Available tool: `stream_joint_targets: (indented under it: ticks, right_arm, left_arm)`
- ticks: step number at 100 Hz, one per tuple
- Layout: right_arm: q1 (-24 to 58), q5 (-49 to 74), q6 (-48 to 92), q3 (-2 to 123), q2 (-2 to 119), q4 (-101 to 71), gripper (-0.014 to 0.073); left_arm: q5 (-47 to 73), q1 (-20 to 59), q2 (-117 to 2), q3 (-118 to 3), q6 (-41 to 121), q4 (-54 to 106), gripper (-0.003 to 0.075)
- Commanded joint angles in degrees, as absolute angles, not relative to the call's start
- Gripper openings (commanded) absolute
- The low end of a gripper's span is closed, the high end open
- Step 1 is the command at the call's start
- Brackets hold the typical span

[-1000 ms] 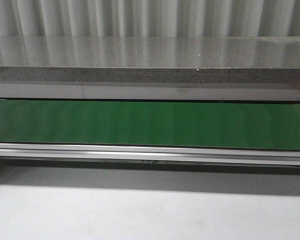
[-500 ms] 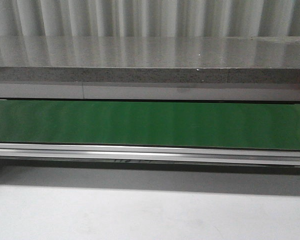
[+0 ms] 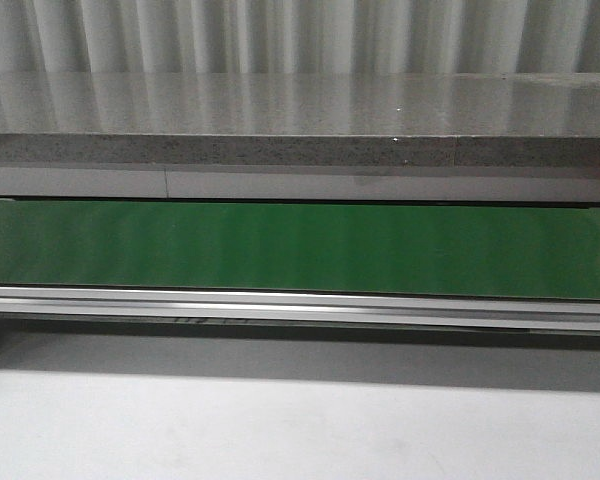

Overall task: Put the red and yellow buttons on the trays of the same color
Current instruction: 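Return the right gripper over the belt end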

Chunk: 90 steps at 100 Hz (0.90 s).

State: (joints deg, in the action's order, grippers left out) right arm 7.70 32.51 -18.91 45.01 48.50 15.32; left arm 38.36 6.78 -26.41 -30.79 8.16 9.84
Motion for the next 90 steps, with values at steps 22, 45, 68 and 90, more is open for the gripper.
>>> stream_joint_targets:
  ticks: [22,45,68,90]
  right_arm:
    - [7.7,20.0,-19.5,34.5,38.1,17.1,-0.0065]
    - [7.0,9.7,-19.5,22.9,27.8,17.1,-0.0065]
    - [2.8,-3.3,-8.9,12.4,20.1,8.9,-0.0065]
    - [1.2,-6.1,2.5,5.1,14.1,-0.5,-0.0065]
  left_arm:
    - [34.4,7.2,-26.7,-32.4,8.2,10.9,-0.0020]
    - [34.4,7.2,-26.7,-32.4,8.2,10.9,-0.0020]
    - [34.4,7.2,-26.7,-32.4,8.2,10.9,-0.0020]
    - [34.4,7.2,-26.7,-32.4,8.2,10.9,-0.0020]
